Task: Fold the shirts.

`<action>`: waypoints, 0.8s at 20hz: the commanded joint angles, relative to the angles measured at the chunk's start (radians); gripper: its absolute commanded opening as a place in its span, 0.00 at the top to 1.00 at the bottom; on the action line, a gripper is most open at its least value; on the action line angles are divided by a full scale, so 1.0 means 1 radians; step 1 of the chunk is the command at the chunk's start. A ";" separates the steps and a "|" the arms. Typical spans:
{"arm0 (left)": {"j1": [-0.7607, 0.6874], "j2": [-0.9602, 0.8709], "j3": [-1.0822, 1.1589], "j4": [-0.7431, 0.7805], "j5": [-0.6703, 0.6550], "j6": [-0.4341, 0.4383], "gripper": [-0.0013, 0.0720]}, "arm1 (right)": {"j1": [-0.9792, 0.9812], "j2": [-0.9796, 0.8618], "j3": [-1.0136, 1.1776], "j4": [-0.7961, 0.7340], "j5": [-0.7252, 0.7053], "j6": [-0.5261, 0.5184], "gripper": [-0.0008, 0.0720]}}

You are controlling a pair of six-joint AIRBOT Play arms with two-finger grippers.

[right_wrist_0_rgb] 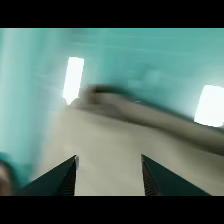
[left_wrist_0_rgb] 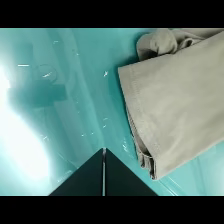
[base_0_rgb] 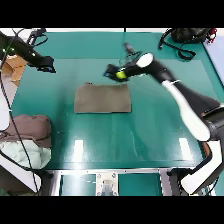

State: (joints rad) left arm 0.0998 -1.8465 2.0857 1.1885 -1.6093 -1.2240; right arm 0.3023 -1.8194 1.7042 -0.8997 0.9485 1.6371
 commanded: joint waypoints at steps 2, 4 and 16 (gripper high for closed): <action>0.002 0.000 0.001 0.001 0.003 -0.002 0.96 | -0.216 0.034 -0.081 -0.103 0.337 -0.050 0.24; 0.002 0.000 0.001 0.001 0.003 -0.002 0.96 | -0.228 0.033 -0.181 -0.087 0.322 -0.094 0.24; 0.002 0.000 -0.032 -0.002 0.003 -0.001 0.96 | -0.099 0.002 -0.354 0.271 -0.070 -0.263 0.60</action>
State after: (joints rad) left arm 0.1005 -1.8465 2.0735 1.1881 -1.6054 -1.2251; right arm 0.1898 -1.8137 1.3464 -0.7738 0.9779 1.4502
